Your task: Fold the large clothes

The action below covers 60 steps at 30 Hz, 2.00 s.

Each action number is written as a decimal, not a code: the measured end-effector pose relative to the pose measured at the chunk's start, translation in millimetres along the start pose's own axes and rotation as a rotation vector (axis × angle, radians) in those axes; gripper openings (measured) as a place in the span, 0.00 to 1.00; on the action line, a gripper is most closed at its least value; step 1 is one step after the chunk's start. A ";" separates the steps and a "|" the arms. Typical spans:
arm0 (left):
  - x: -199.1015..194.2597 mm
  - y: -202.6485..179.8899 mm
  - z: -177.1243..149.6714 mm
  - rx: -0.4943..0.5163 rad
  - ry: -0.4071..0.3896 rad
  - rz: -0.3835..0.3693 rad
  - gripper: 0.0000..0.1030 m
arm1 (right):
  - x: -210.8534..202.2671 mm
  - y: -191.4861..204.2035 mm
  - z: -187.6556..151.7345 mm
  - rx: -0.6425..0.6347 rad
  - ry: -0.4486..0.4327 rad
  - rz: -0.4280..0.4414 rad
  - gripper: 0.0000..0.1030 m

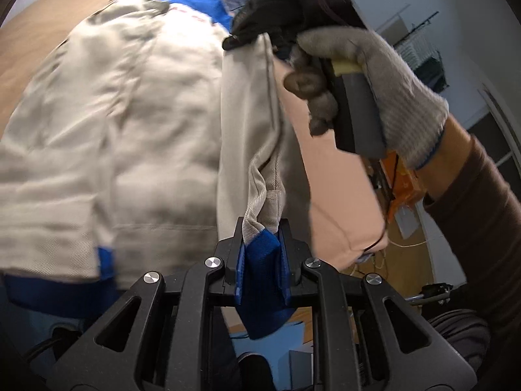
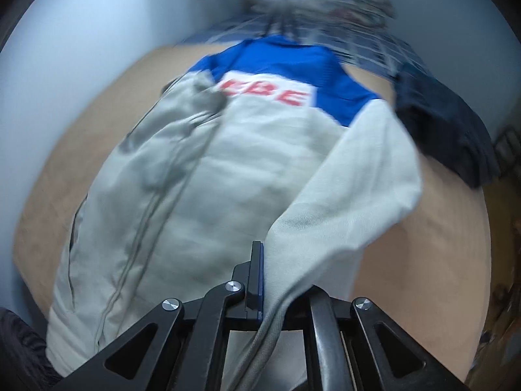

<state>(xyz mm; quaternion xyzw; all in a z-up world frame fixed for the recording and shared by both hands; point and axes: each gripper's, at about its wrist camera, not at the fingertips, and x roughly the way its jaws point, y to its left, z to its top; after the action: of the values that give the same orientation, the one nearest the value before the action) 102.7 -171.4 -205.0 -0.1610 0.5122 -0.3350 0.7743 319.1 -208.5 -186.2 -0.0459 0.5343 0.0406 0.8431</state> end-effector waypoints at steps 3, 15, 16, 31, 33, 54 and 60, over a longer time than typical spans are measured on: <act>3.7 13.3 -4.3 -0.030 0.018 0.022 0.15 | 23.1 23.6 1.1 -0.024 0.062 0.073 0.17; -23.3 30.0 -20.1 -0.025 0.027 0.066 0.14 | -27.9 -77.1 -5.4 0.309 -0.150 0.352 0.41; -29.2 27.6 -20.5 -0.006 0.019 0.074 0.14 | -25.5 -86.6 -2.6 0.348 -0.162 0.344 0.46; -20.5 29.7 5.3 0.088 0.016 0.060 0.14 | 51.0 -119.1 76.9 0.453 -0.201 0.360 0.06; -16.8 34.2 3.5 0.076 0.027 0.063 0.14 | 57.7 -105.4 97.1 0.423 -0.201 0.400 0.06; -23.5 44.5 6.7 0.029 -0.006 0.050 0.14 | 69.0 -71.1 121.5 0.354 -0.139 0.314 0.29; -19.8 40.4 2.7 0.048 0.005 0.060 0.14 | 110.1 -33.2 131.4 0.307 -0.113 0.277 0.26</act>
<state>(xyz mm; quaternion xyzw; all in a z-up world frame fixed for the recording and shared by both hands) 114.5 -128.9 -214.2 -0.1262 0.5107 -0.3240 0.7863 487.8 -223.5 -228.9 0.1592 0.4874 0.0770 0.8551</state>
